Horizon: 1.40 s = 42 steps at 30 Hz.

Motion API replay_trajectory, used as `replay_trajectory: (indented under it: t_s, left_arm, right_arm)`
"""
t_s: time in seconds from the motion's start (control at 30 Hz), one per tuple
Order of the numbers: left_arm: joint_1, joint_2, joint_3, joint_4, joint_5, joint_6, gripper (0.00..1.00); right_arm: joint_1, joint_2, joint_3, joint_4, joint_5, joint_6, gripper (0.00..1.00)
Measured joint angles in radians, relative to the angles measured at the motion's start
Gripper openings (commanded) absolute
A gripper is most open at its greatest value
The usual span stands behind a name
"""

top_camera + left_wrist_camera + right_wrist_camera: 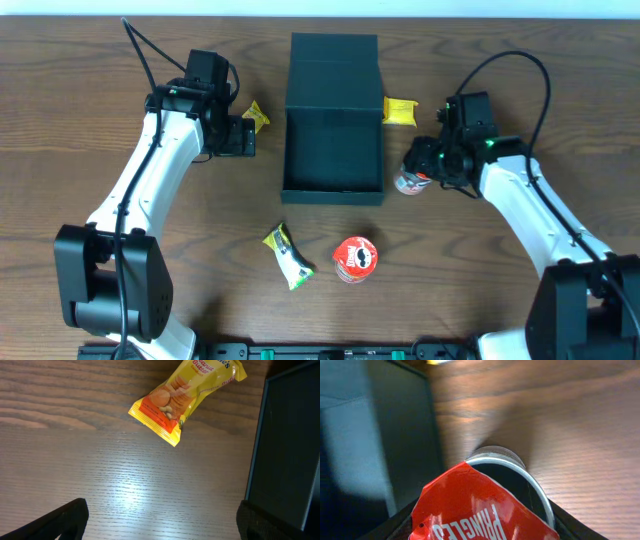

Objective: Pack container
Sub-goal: 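Lift the Pringles can with right gripper and lower it into box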

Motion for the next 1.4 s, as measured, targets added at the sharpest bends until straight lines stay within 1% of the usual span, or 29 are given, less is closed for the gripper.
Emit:
replay_trajectory:
  t_s: [0.13,0.3,0.53,0.67,0.83,1.03,1.13,1.2,1.27,1.4]
  left_arm:
    - [0.0,0.0,0.0,0.0,0.0,0.0,0.95]
    - [0.0,0.0,0.0,0.0,0.0,0.0,0.95]
    - [0.0,0.0,0.0,0.0,0.0,0.0,0.95]
    - [0.0,0.0,-0.003,0.001,0.0,0.0,0.95]
    - [0.0,0.0,-0.029,0.009,0.0,0.0,0.95]
    - [0.0,0.0,-0.035,0.011,0.0,0.0,0.95]
    - [0.0,0.0,-0.035,0.011,0.0,0.0,0.96]
    - [0.0,0.0,-0.035,0.011,0.0,0.0,0.96]
    - [0.0,0.0,-0.035,0.011,0.0,0.0,0.95]
    - [0.0,0.0,-0.035,0.011,0.0,0.0,0.95]
  right_arm:
    - [0.042,0.0,0.07,-0.008,-0.012,0.001,0.63]
    - [0.083,0.0,0.158,-0.018,-0.039,0.005,0.62]
    - [0.129,0.0,0.229,-0.025,-0.077,0.019,0.62]
    - [0.129,0.0,0.232,-0.026,-0.118,0.035,0.62]
    - [0.138,0.0,0.232,-0.027,-0.178,0.07,0.66]
    - [0.203,0.011,0.232,-0.024,-0.202,0.16,0.66]
    - [0.232,0.049,0.233,0.003,-0.211,0.208,0.67]
    - [0.247,0.092,0.234,0.02,-0.216,0.237,0.69]
    - [0.256,0.132,0.234,0.023,-0.221,0.25,0.66]
    - [0.259,0.191,0.234,0.025,-0.212,0.264,0.67]
